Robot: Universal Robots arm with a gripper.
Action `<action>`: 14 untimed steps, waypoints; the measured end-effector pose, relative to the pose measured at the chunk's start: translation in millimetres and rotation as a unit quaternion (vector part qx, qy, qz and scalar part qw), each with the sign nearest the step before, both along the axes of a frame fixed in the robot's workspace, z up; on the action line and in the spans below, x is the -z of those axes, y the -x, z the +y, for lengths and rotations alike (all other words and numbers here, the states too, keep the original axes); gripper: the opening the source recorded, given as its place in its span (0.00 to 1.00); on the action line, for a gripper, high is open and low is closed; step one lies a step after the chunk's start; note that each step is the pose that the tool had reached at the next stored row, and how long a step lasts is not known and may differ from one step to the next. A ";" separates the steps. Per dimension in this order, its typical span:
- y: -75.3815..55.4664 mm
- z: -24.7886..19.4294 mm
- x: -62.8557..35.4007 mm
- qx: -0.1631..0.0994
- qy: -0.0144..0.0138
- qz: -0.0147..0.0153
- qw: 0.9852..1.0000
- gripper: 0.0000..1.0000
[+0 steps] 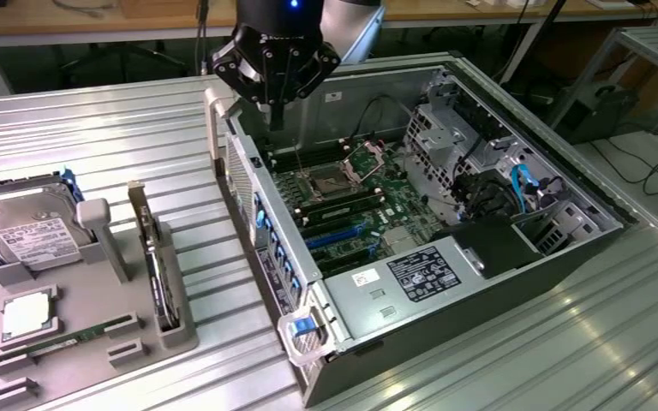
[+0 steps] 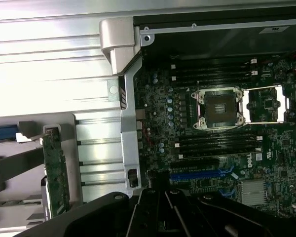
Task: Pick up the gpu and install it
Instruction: 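Reach for the gpu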
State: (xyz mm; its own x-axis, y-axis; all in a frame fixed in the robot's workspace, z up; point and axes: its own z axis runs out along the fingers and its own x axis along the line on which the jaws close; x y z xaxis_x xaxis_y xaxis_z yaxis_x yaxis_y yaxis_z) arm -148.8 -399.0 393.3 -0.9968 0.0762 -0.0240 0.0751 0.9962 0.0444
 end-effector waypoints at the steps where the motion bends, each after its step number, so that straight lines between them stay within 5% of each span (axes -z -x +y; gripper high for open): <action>1: 0.5 0.0 0.0 0.000 0.000 0.000 1.000 0.11; 14: 8.4 0.0 0.0 0.000 0.000 0.000 1.000 0.11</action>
